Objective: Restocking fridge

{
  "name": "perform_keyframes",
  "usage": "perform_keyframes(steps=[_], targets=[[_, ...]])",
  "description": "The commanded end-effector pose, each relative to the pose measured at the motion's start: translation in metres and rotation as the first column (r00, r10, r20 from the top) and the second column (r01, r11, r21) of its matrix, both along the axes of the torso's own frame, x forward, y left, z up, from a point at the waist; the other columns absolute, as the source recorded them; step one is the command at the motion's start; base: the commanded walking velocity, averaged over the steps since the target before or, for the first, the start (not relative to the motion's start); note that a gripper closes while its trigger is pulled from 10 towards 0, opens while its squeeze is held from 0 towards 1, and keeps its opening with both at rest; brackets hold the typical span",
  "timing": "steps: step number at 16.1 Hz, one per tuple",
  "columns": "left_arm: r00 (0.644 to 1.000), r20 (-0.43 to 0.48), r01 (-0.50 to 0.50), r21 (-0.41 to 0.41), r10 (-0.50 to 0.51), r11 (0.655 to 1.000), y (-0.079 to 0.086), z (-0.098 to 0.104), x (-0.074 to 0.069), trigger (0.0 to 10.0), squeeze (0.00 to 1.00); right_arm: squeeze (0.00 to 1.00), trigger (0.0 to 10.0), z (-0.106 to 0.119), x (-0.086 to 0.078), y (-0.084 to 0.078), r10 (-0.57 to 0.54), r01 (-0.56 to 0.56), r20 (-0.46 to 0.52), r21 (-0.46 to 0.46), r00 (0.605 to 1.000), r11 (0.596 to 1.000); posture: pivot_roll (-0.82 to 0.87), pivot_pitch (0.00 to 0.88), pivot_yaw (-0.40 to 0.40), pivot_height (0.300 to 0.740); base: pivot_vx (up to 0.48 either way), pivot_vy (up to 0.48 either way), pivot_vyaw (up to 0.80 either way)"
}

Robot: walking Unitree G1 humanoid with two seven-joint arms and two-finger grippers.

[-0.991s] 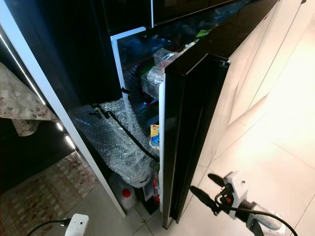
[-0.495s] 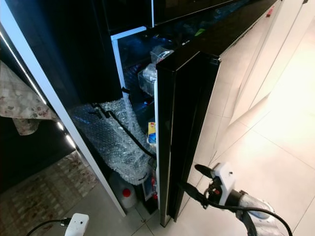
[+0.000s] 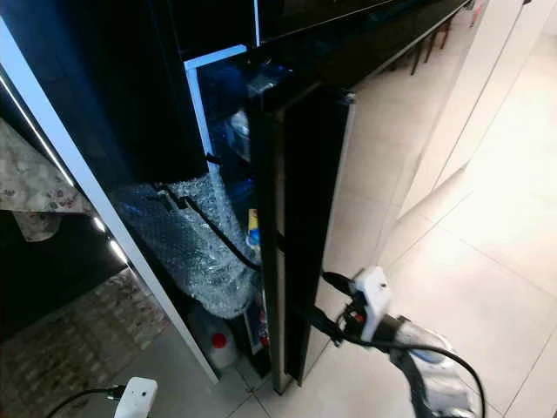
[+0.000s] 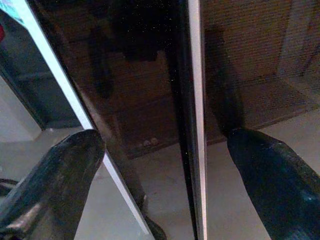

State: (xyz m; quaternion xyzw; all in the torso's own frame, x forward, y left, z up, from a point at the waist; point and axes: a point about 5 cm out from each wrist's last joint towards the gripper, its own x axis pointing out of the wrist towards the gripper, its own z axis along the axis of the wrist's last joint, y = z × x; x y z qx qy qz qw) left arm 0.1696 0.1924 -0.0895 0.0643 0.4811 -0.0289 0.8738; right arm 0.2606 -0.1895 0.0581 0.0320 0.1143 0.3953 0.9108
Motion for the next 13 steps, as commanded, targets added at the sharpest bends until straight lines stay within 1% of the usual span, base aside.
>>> perform_keyframes(steps=[1, 3, 4, 6, 7, 8, 11, 13], targets=[[1.000, -0.017, -0.005, 0.007, 0.005, 1.000, 0.003, -0.002, -0.004, 10.0, 0.00, 0.00, 10.0, 0.008, 0.008, 0.006, 0.009, -0.009, 0.053, -0.008, 0.999, 1.000, -0.01, 0.000, 0.063, 0.740, 0.000, 0.000, 0.00], [1.000, -0.017, -0.005, 0.010, 0.005, 1.000, 0.003, -0.002, -0.004, 10.0, 0.00, 0.00, 10.0, 0.011, 0.018, 0.013, -0.004, 0.006, 0.078, -0.029, 0.997, 1.000, -0.01, 0.000, 0.064, 0.740, 0.000, 0.000, 0.00], [1.000, -0.016, -0.004, 0.012, 0.004, 1.000, 0.003, -0.001, -0.004, 10.0, 0.00, 0.00, 10.0, 0.015, 0.024, 0.015, -0.022, 0.024, 0.094, -0.021, 0.995, 0.999, -0.01, 0.000, 0.067, 0.740, 0.000, 0.000, 0.00], [1.000, -0.014, -0.001, 0.013, 0.001, 1.000, 0.003, -0.001, -0.004, 10.0, 0.00, 0.00, 10.0, 0.025, 0.043, 0.029, -0.049, 0.053, 0.145, -0.021, 0.988, 0.998, -0.01, 0.000, 0.068, 0.740, 0.000, 0.000, 0.00], [1.000, -0.013, -0.001, 0.012, 0.001, 1.000, 0.003, -0.001, -0.004, 10.0, 0.00, 0.00, 10.0, 0.030, 0.050, 0.036, -0.051, 0.054, 0.164, -0.016, 0.985, 0.998, -0.01, 0.000, 0.068, 0.740, 0.000, 0.000, 0.00], [1.000, -0.012, -0.002, 0.012, 0.002, 1.000, 0.003, -0.001, -0.003, 10.0, 0.00, 0.00, 10.0, 0.034, 0.055, 0.041, -0.047, 0.048, 0.175, -0.003, 0.984, 0.999, -0.01, 0.000, 0.066, 0.740, 0.000, 0.000, 0.00], [1.000, -0.009, -0.004, 0.013, 0.004, 1.000, 0.002, -0.001, -0.003, 10.0, 0.00, 0.00, 10.0, 0.049, 0.073, 0.065, -0.013, 0.008, 0.214, 0.024, 0.977, 1.000, -0.01, 0.000, 0.064, 0.740, 0.000, 0.000, 0.00], [1.000, -0.008, -0.003, 0.013, 0.004, 1.000, 0.002, -0.001, -0.002, 10.0, 0.00, 0.00, 10.0, 0.055, 0.081, 0.079, 0.014, -0.020, 0.228, 0.025, 0.974, 0.999, -0.01, 0.000, 0.063, 0.740, 0.000, 0.000, 0.00]])
